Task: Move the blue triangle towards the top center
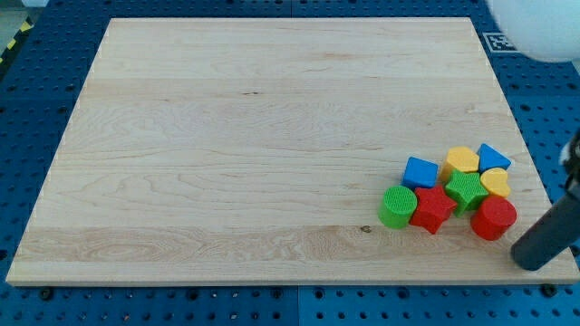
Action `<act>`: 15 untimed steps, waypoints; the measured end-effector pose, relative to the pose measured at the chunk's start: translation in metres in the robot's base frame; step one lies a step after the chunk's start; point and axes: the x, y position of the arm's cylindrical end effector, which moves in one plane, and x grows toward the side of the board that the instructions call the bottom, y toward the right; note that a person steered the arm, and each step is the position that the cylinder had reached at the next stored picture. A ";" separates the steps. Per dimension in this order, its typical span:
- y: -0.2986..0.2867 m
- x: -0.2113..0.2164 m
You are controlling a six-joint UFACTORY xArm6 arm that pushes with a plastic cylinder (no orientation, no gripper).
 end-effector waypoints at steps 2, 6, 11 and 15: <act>-0.011 -0.065; -0.008 -0.136; -0.109 -0.201; -0.128 -0.302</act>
